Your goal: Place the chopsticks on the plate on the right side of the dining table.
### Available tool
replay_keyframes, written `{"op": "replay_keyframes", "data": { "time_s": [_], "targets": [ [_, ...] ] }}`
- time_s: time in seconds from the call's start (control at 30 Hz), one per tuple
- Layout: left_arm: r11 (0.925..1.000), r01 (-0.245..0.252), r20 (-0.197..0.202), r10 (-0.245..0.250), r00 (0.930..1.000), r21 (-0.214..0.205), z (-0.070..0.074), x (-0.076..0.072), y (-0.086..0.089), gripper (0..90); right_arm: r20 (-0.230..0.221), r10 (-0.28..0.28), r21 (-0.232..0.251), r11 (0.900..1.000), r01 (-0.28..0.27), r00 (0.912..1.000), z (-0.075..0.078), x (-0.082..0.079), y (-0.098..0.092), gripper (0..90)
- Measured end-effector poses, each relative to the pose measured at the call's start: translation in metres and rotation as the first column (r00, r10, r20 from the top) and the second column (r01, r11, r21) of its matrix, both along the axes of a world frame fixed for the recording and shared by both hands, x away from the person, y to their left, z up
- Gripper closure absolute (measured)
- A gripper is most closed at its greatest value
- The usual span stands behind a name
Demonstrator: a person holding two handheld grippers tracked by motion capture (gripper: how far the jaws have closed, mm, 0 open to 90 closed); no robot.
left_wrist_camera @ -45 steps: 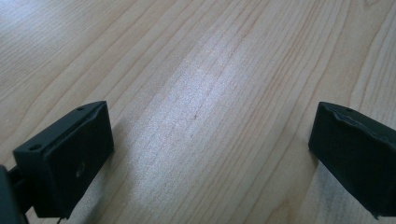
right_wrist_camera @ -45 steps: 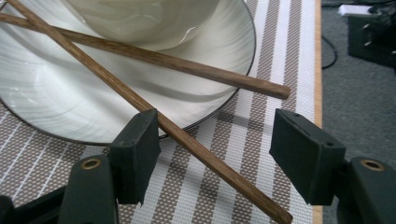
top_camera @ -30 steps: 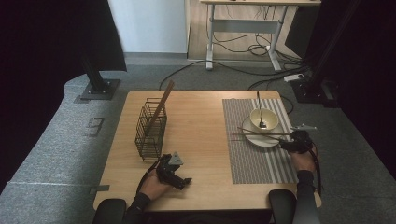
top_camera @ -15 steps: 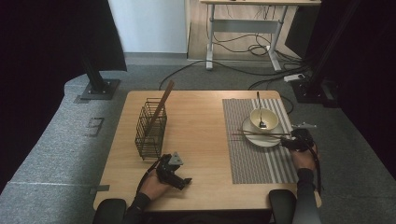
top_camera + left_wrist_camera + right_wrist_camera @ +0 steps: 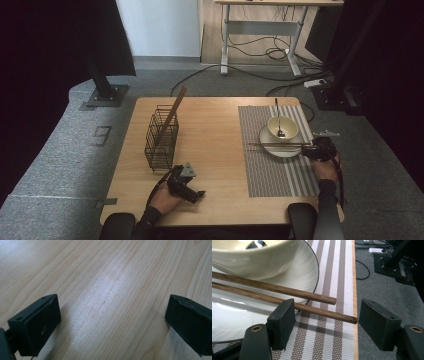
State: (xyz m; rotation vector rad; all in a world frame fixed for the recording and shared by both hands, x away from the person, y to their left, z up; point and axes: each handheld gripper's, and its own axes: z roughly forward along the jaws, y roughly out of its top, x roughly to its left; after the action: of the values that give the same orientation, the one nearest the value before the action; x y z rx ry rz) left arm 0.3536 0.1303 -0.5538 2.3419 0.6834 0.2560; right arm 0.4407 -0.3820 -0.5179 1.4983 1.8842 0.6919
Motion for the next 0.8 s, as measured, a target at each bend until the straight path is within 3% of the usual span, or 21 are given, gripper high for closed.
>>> {"op": "replay_keyframes", "data": {
  "time_s": [0.13, 0.27, 0.37, 0.5, 0.63, 0.73, 0.8],
  "targets": [
    [1.0, -0.001, -0.001, 0.001, 1.0, -0.001, 0.0, 0.0, 0.0, 0.0, 0.027, 0.025, 0.048, 0.9985, -0.027, 0.9993, 0.003, -0.007, 0.0, 24.3],
    [1.0, -0.001, -0.001, 0.001, 1.0, -0.001, 0.0, 0.0, 0.0, 0.0, 0.048, 0.085, 0.101, 0.9908, -0.09, 0.9952, 0.002, -0.012, 0.003, 18.0],
    [1.0, 0.0, 0.0, 0.0, 1.0, -0.002, 0.0, 0.0, 0.0, 0.0, 0.06, 0.137, 0.141, 0.9796, -0.144, 0.9888, 0.002, -0.015, 0.01, 14.5],
    [1.0, 0.001, 0.0, -0.001, 1.0, -0.002, 0.0, 0.0, 0.0, 0.0, 0.08, 0.197, 0.203, 0.9566, -0.209, 0.9771, 0.0, -0.019, 0.02, 12.6],
    [1.0, 0.002, 0.0, -0.002, 1.0, -0.002, 0.0, -0.001, 0.0, 0.0, 0.107, 0.225, 0.223, 0.9437, -0.244, 0.9684, -0.001, -0.023, 0.03, 4.2],
    [1.0, 0.004, 0.0, -0.004, 1.0, 0.0, 0.0, -0.001, 0.0, 0.0, 0.113, 0.224, 0.207, 0.9474, -0.244, 0.9679, -0.004, -0.023, 0.039, 0.0],
    [1.0, 0.005, 0.0, -0.005, 1.0, 0.0, 0.0, -0.001, 0.0, 0.0, 0.104, 0.25, 0.195, 0.9441, -0.266, 0.9628, -0.006, -0.023, 0.045, 0.0]
  ]
}}
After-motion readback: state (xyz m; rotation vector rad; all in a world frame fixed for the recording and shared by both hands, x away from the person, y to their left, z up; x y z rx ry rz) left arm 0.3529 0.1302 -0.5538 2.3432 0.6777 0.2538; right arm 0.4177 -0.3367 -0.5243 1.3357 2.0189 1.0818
